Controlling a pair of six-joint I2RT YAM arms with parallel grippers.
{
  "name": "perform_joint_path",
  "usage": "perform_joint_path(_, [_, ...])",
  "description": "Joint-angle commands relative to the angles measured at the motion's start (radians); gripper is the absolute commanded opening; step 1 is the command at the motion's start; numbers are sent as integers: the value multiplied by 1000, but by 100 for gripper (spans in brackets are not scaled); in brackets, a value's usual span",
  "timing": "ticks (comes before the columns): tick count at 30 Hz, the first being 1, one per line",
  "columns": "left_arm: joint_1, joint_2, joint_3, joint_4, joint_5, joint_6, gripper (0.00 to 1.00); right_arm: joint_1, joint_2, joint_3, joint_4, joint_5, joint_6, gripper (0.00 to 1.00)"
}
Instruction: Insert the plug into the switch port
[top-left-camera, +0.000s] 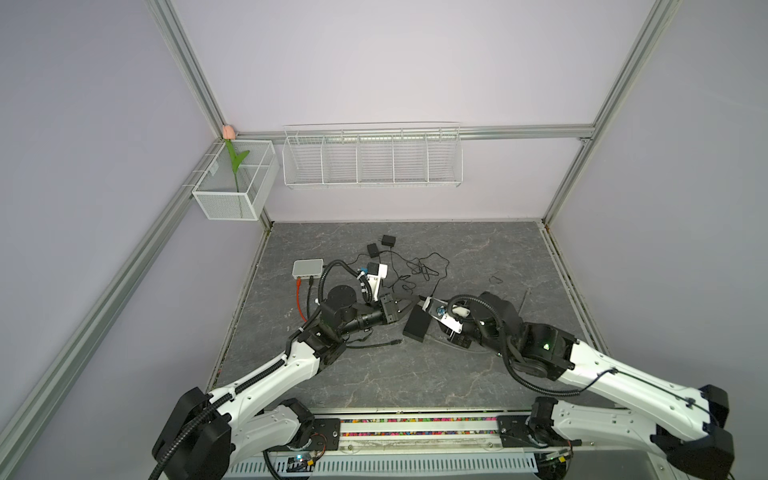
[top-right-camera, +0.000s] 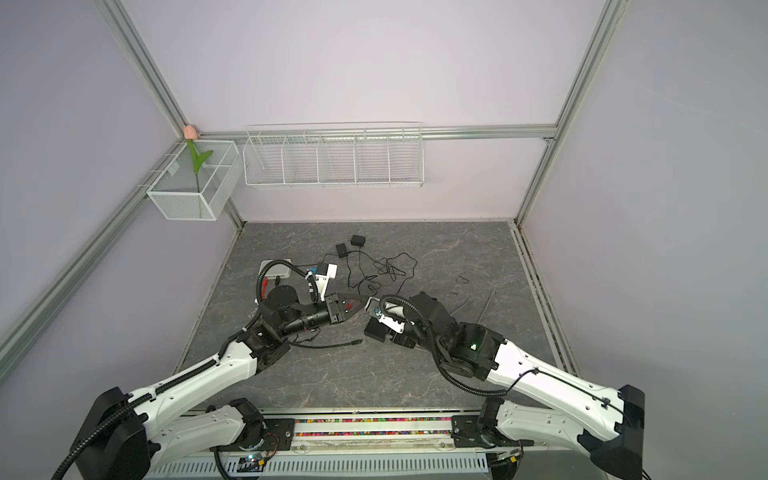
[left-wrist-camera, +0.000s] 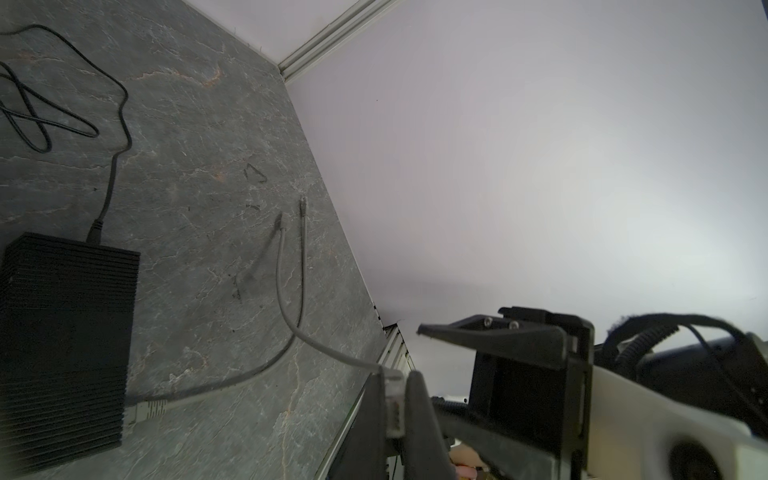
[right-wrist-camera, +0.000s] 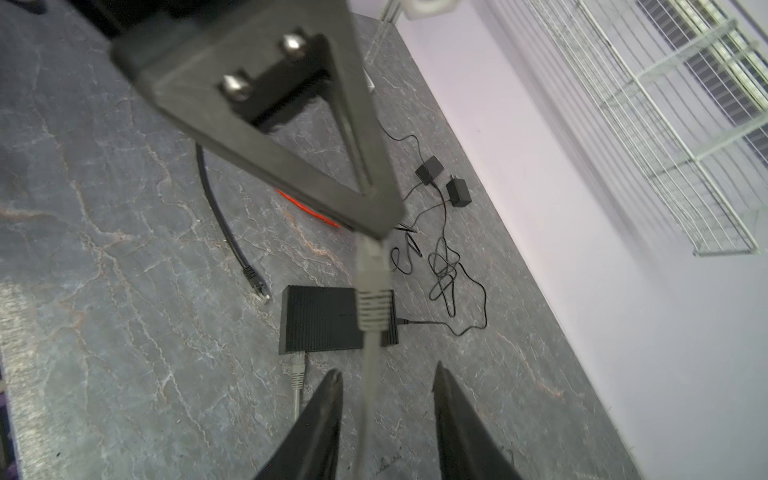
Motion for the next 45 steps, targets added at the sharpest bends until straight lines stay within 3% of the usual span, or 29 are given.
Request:
perform_joint_path(1, [4, -21, -5, -20, -14, 27, 3, -95, -14, 58, -108, -148, 67, 41])
perform_joint_path(8, [4, -24, -6, -22, -14, 29, 3, -140, 14, 95, -166, -330, 48, 48])
perform_joint_path(14, [4, -25, -5, -18, -10, 29, 3, -147, 94, 147, -195, -399, 46, 48])
perform_joint_path(32, [4, -26, -8, -9, -5, 26, 2, -169, 185, 193, -174, -398, 24, 39])
perform_joint_path(45, [4, -23, -12, 5, 6, 18, 2, -176, 214, 208, -157, -419, 14, 27])
